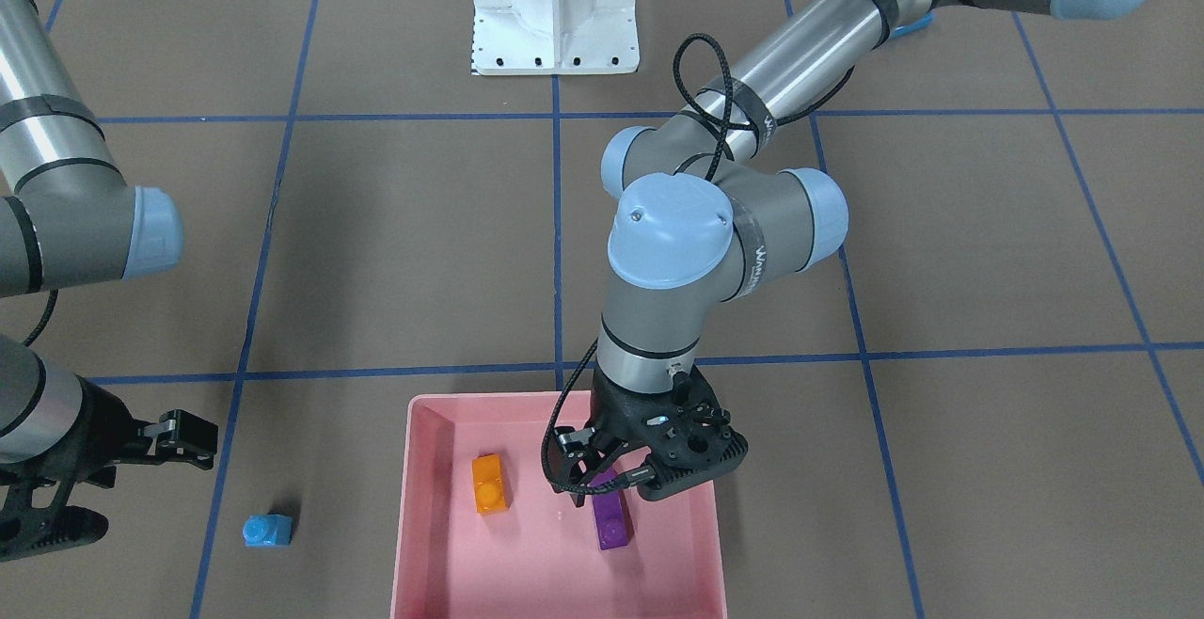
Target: Put all blocks into box
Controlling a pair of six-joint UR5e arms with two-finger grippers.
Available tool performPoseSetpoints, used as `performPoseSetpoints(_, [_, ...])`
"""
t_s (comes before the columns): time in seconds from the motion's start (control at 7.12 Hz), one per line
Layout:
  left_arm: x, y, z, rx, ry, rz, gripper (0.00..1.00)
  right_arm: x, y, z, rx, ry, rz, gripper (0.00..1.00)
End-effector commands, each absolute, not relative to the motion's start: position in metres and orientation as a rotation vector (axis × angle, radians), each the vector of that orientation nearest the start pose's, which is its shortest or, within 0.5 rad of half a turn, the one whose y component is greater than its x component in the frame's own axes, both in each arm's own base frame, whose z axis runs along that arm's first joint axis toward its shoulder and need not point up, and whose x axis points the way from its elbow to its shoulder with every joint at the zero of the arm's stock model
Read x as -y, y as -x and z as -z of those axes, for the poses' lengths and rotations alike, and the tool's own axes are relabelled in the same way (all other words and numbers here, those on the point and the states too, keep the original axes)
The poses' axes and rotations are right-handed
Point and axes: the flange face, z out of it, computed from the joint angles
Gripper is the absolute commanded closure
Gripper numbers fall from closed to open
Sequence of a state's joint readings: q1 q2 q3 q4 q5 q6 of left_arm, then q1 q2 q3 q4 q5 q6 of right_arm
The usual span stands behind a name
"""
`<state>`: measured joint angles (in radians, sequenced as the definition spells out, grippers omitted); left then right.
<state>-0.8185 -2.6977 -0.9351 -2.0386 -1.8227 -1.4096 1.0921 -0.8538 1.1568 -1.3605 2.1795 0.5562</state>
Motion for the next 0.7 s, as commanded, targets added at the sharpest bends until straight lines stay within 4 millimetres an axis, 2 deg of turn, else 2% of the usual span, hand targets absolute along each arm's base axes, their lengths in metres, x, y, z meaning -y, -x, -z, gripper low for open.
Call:
performPoseSetpoints(0.0, [0.692,-0.485,-0.161,-1.006,-0.199,0.315,0.00,0.751,0.333,-0.358,0.724,-0.140,0.016,0.01])
performPoseSetpoints(0.14, [0.686,-0.463,-0.190,-1.014,-0.195,0.292,0.00,0.757,0.354,-0.377,0.757,-0.179,-0.026,0.01])
performPoseSetpoints(0.28, [0.684,-0.454,-0.199,-1.010,-0.207,0.278,0.00,0.762,0.375,-0.403,0.757,-0.216,-0.083,0.01])
performPoseSetpoints(0.42, [0.684,-0.454,-0.200,-1.009,-0.206,0.279,0.00,0.764,0.387,-0.405,0.735,-0.221,-0.086,0.02])
performPoseSetpoints(0.56, [0.682,-0.455,-0.204,-1.007,-0.204,0.278,0.00,0.758,0.402,-0.409,0.711,-0.231,-0.080,0.09])
